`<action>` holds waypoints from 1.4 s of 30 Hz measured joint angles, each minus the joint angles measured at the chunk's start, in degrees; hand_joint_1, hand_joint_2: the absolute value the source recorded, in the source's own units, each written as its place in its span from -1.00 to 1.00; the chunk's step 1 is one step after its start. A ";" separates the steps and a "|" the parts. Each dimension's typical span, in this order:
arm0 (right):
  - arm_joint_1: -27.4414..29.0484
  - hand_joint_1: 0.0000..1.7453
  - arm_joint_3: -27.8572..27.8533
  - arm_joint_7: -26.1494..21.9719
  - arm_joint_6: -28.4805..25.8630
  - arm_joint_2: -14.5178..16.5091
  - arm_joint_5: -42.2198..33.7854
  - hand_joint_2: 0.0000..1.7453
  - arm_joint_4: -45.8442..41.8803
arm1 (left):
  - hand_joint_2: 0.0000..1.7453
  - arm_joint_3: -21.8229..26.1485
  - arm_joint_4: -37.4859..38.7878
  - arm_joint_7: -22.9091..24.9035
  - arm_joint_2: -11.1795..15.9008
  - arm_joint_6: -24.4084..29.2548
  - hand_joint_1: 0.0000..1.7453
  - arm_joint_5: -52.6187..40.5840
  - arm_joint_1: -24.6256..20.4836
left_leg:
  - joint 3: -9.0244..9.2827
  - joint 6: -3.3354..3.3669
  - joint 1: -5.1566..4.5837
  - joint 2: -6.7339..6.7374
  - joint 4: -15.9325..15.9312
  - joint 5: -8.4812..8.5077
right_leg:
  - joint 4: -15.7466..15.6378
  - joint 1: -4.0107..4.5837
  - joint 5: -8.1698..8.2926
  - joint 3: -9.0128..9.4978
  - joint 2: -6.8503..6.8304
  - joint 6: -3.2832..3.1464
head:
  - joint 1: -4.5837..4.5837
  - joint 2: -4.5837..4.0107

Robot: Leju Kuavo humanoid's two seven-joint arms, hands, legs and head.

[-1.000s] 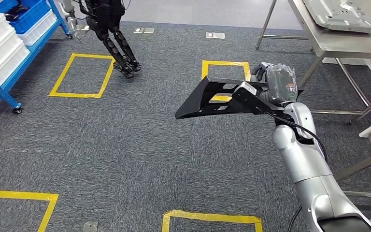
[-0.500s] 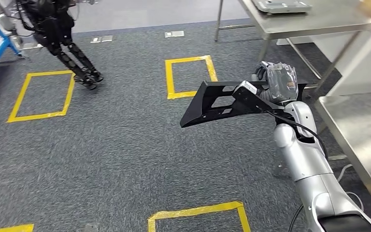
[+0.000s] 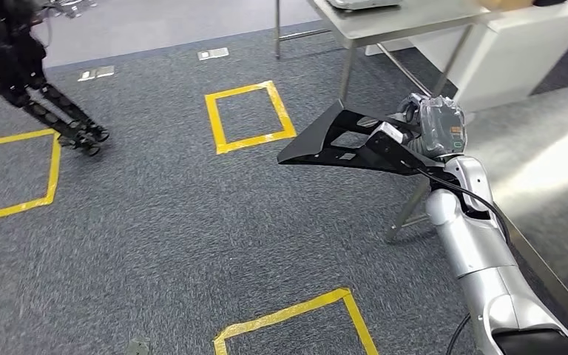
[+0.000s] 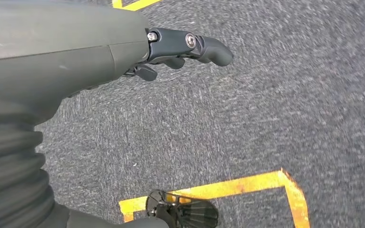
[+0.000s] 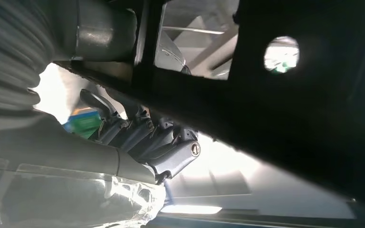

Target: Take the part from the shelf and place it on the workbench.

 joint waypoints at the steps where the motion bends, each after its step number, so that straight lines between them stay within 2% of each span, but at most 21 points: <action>1: 0.00 0.96 -0.10 0.00 -0.04 -0.08 0.00 1.00 0.12 | 1.00 0.00 0.00 0.05 -0.06 0.00 -1.00 -0.03 -0.02 | -0.10 -0.49 -0.01 0.74 0.36 -0.19 | -4.55 -0.45 1.30 2.50 -1.48 0.77 | -0.01 0.00; 2: -0.05 0.96 -0.18 0.00 -0.11 -0.10 0.01 1.00 0.19 | 1.00 0.00 0.00 0.11 -0.05 0.00 -1.00 -0.08 -0.03 | -0.25 -1.09 -0.05 1.45 0.81 -0.52 | -8.40 -0.52 2.43 4.80 -2.92 1.23 | 0.05 0.00; 4: -0.07 0.96 -0.33 0.00 -0.28 -0.20 0.01 1.00 0.26 | 1.00 0.00 0.00 0.18 -0.05 0.01 -1.00 -0.27 -0.10 | -0.30 -2.11 -0.33 2.66 1.64 -1.17 | -11.68 -0.32 3.33 6.68 -4.11 0.79 | -0.04 0.00; 7: -0.03 0.96 -0.80 0.00 -0.43 -0.71 0.03 1.00 0.34 | 1.00 0.00 -0.01 0.26 -0.21 0.02 -1.00 -0.45 -0.32 | -0.23 -2.87 0.21 3.84 2.28 -1.84 | -11.24 -0.26 3.62 6.26 -1.82 -0.79 | -0.35 0.00; 9: -0.11 0.96 -1.02 0.00 -0.49 -0.92 0.04 1.00 0.34 | 1.00 0.00 -0.01 0.27 -0.27 0.02 -1.00 -0.51 -0.41 | -1.53 -3.23 0.85 1.19 5.77 -4.49 | -11.25 -0.34 3.89 6.21 -0.38 -1.79 | -0.40 0.00; 11: -0.11 0.96 -1.07 -0.01 -0.54 -0.97 0.06 1.00 0.35 | 1.00 0.00 0.01 0.28 -0.27 0.02 -1.00 -0.56 -0.32 | -4.92 -3.25 1.04 -2.40 13.77 -8.93 | -11.26 0.03 4.06 6.15 1.05 -2.48 | -0.48 0.00; 13: 0.03 0.96 -1.07 -0.02 -0.56 -0.97 0.10 1.00 0.40 | 1.00 0.00 0.01 0.30 -0.29 0.02 -1.00 -0.57 -0.24 | -7.86 -2.90 0.97 -3.49 19.88 -10.91 | -11.24 0.61 4.19 6.11 2.77 -2.78 | -0.52 0.00; 15: 0.10 0.96 -1.08 -0.02 -0.58 -1.03 0.12 1.00 0.45 | 1.00 0.00 0.01 0.33 -0.29 0.01 -1.00 -0.64 -0.26 | -7.00 -2.07 0.78 -3.95 17.51 -8.44 | -11.23 1.05 4.31 6.12 4.56 -2.93 | -0.50 0.00; 18: 0.19 0.96 -1.15 -0.01 -0.63 -1.29 0.11 1.00 0.45 | 1.00 -0.01 0.00 0.58 -0.19 0.00 -1.00 -1.00 -0.35 | -1.71 -0.54 0.33 -7.29 6.32 -3.07 | -11.24 1.27 4.60 6.03 6.79 -2.75 | -0.45 0.00; 19: 0.30 0.96 -1.20 -0.01 -0.66 -1.50 0.11 1.00 0.45 | 1.00 -0.02 0.00 0.68 -0.15 0.00 -1.00 -1.11 -0.38 | -0.87 -0.27 0.12 -8.03 4.60 -2.53 | -11.26 1.19 4.75 5.91 7.34 -2.53 | -0.48 0.00; 21: 0.56 0.96 -1.41 0.00 -0.70 -2.08 0.11 1.00 0.42 | 1.00 -0.02 -0.01 0.81 -0.18 0.00 -1.00 -1.19 -0.51 | -0.55 0.03 -0.27 -7.33 3.77 -2.26 | -11.64 1.03 5.22 5.63 8.48 -1.81 | -0.52 0.00; 24: 0.56 0.96 -1.86 0.00 -0.78 -3.03 0.09 1.00 0.31 | 1.00 -0.02 -0.02 0.87 -0.32 -0.01 -1.00 -1.29 -0.86 | -0.05 0.42 -0.07 -4.99 1.63 -0.85 | -9.15 1.47 4.03 3.56 5.33 -1.66 | -0.30 0.00; 26: 0.52 0.96 -2.04 0.01 -0.85 -3.43 0.05 1.00 0.27 | 1.00 -0.02 -0.02 0.95 -0.42 -0.08 -1.00 -1.42 -0.88 | -0.18 0.58 -0.11 -3.55 1.08 -0.39 | -2.33 1.49 0.87 0.21 2.02 -2.17 | 0.04 0.00; 28: 1.03 0.96 -2.10 0.04 -0.89 -3.61 0.04 1.00 0.26 | 1.00 -0.02 -0.01 1.08 -0.49 -0.16 -1.00 -1.54 -0.79 | -0.44 0.50 -0.22 -1.90 1.12 -0.32 | 3.98 1.08 -1.31 -2.54 1.08 -1.80 | 0.20 0.00; 29: 1.36 0.96 -2.14 0.08 -0.89 -3.75 0.04 1.00 0.26 | 1.00 -0.02 0.00 1.14 -0.54 -0.17 -1.00 -1.60 -0.76 | -0.52 0.42 -0.22 -1.02 1.14 -0.30 | 4.29 0.80 -1.24 -2.42 0.83 -1.25 | 0.21 0.00; 31: 1.69 0.96 -2.27 0.17 -0.90 -3.92 0.05 1.00 0.21 | 1.00 -0.02 -0.01 1.24 -0.68 -0.18 -1.00 -1.69 -0.79 | -0.58 0.02 -0.16 0.63 1.27 -0.38 | -2.13 0.23 1.01 1.46 -0.57 0.16 | 0.22 0.00; 33: 1.66 0.96 -2.42 0.22 -0.91 -3.93 0.08 1.00 0.09 | 1.00 -0.02 -0.02 1.31 -0.70 -0.16 -1.00 -1.71 -0.85 | -0.72 -0.76 -0.44 2.02 1.64 -0.69 | -9.52 0.27 2.99 5.81 -3.36 0.64 | 0.29 0.00; 35: 1.67 0.96 -2.50 0.29 -0.89 -3.91 0.15 1.00 -0.05 | 1.00 -0.02 -0.02 1.34 -0.66 -0.08 -1.00 -1.67 -0.91 | -0.73 -1.45 -0.84 3.22 2.05 -0.98 | -11.49 0.56 3.47 6.83 -4.00 -0.10 | 0.22 0.00; 37: 1.70 0.96 -2.52 0.36 -0.84 -3.89 0.28 1.00 -0.13 | 1.00 -0.02 -0.02 1.32 -0.66 -0.01 -1.00 -1.53 -0.97 | -0.63 -1.95 -0.62 4.27 2.35 -1.28 | -11.42 0.29 3.77 6.49 -2.22 -0.95 | 0.05 0.00; 39: 1.42 0.96 -2.52 0.38 -0.71 -3.75 0.48 1.00 -0.16 | 1.00 -0.02 -0.02 1.23 -0.61 0.00 -1.00 -1.34 -1.03 | -1.43 -2.54 0.00 2.29 4.63 -3.22 | -11.44 -0.01 4.01 6.36 -0.81 -1.82 | -0.03 0.00; 42: 0.76 0.96 -2.49 0.44 -0.44 -3.20 0.75 1.00 0.02 | 1.00 -0.01 -0.01 1.09 -0.57 0.00 -1.00 -1.11 -0.73 | -5.89 -3.01 0.42 -2.68 15.32 -9.26 | -11.46 0.18 4.30 6.20 1.26 -2.87 | -0.15 0.00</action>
